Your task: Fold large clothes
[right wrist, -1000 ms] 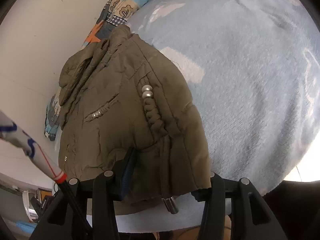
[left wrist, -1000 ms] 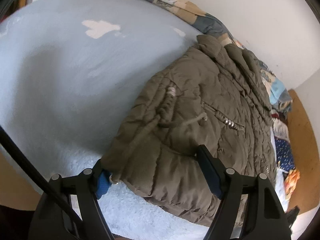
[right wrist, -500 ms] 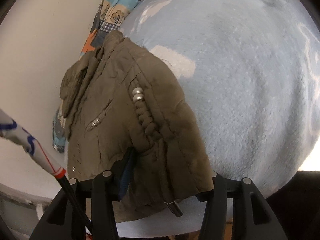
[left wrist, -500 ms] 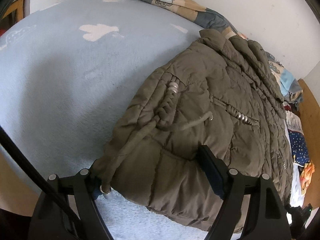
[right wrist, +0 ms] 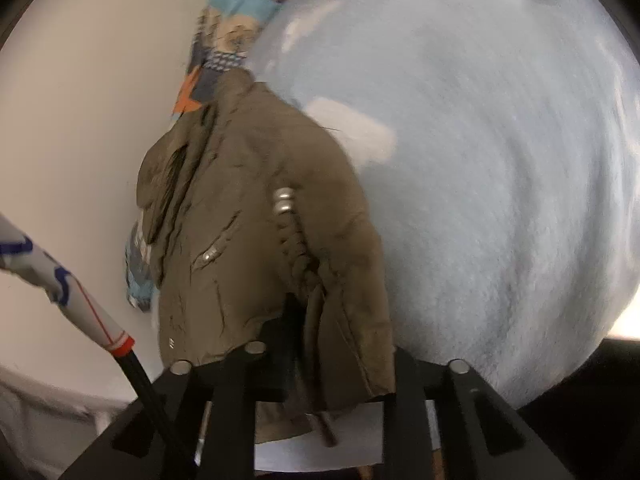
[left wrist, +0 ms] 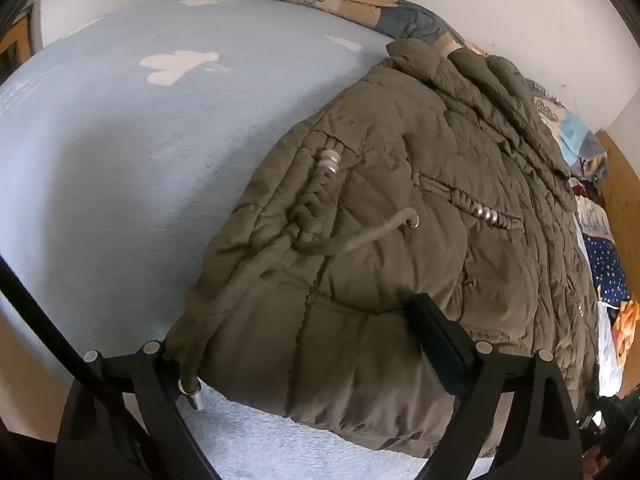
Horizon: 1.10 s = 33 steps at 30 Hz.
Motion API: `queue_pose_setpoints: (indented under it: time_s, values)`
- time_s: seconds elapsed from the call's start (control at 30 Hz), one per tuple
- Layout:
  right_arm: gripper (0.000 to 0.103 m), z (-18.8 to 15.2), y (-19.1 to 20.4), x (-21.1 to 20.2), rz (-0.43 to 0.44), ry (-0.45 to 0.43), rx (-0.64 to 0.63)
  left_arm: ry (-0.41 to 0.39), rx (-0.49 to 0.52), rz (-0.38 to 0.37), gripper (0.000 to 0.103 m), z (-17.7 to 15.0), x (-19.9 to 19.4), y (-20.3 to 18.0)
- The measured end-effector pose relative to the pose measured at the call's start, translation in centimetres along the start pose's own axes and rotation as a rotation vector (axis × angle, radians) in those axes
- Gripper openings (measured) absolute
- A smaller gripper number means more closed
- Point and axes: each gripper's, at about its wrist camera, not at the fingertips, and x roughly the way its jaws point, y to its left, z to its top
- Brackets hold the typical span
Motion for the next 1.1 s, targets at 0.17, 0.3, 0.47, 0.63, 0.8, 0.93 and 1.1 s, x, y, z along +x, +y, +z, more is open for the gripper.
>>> queue_pose_setpoints:
  time_s: [0.17,0.3,0.47,0.63,0.8,0.93,1.1]
  values:
    - [0.016,0.0,-0.2,0.1,0.003,0.008,0.007,-0.002,-0.002,-0.003,0.093,0.0,0.1,-0.2]
    - [0.028,0.2,-0.6,1.0,-0.013,0.019,0.048,-0.005,0.003,0.004,0.093,0.0,0.1,-0.2]
    - [0.038,0.3,-1.0,1.7,-0.019,0.026,0.065,-0.030,0.012,0.032,0.093,-0.3,0.1,-0.6]
    - [0.017,0.3,0.5,1.1,-0.031,0.006,-0.032,-0.047,0.025,0.035,0.077,-0.2,-0.7,-0.6]
    - [0.014,0.2,1.3,0.2,-0.020,-0.023,-0.067,-0.101,0.059,0.007,0.032,-0.2,-2.4,-1.0]
    - [0.012,0.3,2.8,-1.2,-0.014,-0.068,-0.141,-0.154,0.078,-0.016,0.023,-0.1,-3.9,-1.4]
    - [0.012,0.3,4.8,-2.8,0.008,-0.114,-0.230,-0.234,0.158,0.001,0.019,-0.2,-5.7,-3.2]
